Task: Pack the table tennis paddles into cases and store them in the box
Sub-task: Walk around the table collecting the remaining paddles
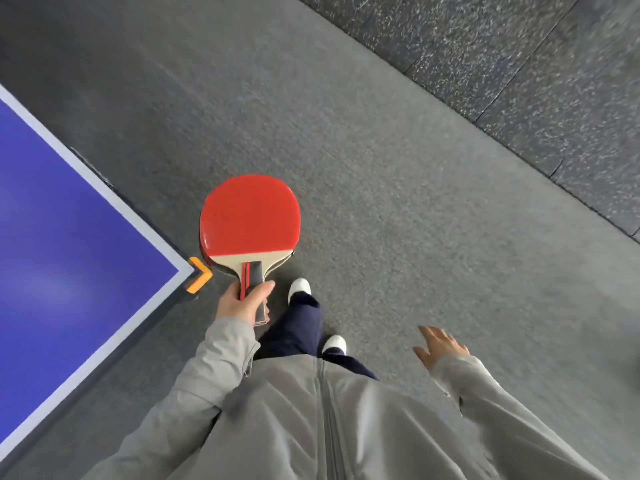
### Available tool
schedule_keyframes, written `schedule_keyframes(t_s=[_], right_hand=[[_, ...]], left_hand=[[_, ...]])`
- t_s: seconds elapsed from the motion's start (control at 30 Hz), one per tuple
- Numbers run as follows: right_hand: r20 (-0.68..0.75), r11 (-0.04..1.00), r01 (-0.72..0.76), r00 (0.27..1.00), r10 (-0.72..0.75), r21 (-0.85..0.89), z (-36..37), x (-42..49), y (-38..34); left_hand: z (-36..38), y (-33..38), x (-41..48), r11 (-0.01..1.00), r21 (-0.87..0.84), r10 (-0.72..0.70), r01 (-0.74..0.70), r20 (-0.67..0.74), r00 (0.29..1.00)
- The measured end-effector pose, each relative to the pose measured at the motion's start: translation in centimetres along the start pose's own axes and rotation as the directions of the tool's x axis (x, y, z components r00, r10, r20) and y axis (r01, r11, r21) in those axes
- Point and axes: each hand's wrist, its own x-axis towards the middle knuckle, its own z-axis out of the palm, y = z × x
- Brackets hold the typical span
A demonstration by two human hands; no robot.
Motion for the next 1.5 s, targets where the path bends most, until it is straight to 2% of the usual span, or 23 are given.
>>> schedule_keyframes(t_s=[0.17, 0.37, 0.6, 0.67, 0.83, 1.0, 1.2, 1.3, 1.43, 1.5], right_hand=[[-0.011, 0.983, 0.111, 0.993, -0.114, -0.147, -8.3, 6.6, -5.2], [-0.013, 0.971, 0.202, 0.979, -0.205, -0.125, -20.3, 12.9, -15.5], [-0.003, 0.887, 0.376, 0.92, -0.391, -0.27, -31.9, 18.8, -26.7], [0.02, 0.877, 0.386, 0.917, -0.398, -0.285, -34.5, 20.6, -28.8], [0.071, 0.889, 0.366, 0.93, -0.361, -0.275, -41.1, 26.2, -33.1], [0.089, 0.776, 0.47, 0.873, -0.48, -0.42, -49.3, 32.5, -40.0], [0.143, 0.656, 0.529, 0.824, -0.548, -0.539, -58.6, 36.9, -48.4], [0.171, 0.662, 0.546, 0.821, -0.544, -0.514, -61.3, 38.6, -52.1], [0.223, 0.707, 0.601, 0.798, -0.56, -0.374, -63.2, 40.6, -58.8], [0.21, 0.705, 0.599, 0.798, -0.565, -0.379, -63.9, 41.6, -62.9]], left_hand=[[1.9, 4.2, 6.2, 0.994, -0.111, -0.025, 0.015, -0.084, 0.996], [3.4, 12.1, 13.1, 0.978, -0.206, -0.053, 0.023, -0.141, 0.989], [1.4, 18.2, 18.0, 0.959, -0.283, -0.046, -0.028, -0.249, 0.967], [0.9, 19.1, 19.4, 0.967, -0.251, -0.036, -0.039, -0.287, 0.957], [0.0, 22.6, 23.6, 0.931, -0.365, -0.147, -0.019, -0.422, 0.895], [0.8, 29.2, 29.3, 0.917, -0.398, -0.185, -0.034, -0.498, 0.847], [2.4, 38.2, 36.6, 0.924, -0.375, -0.141, -0.077, -0.52, 0.843], [2.2, 41.0, 39.9, 0.926, -0.368, -0.137, -0.088, -0.541, 0.83], [0.1, 44.4, 44.4, 0.925, -0.374, -0.157, -0.07, -0.544, 0.824], [-2.0, 46.3, 46.8, 0.925, -0.371, -0.15, -0.076, -0.543, 0.826]])
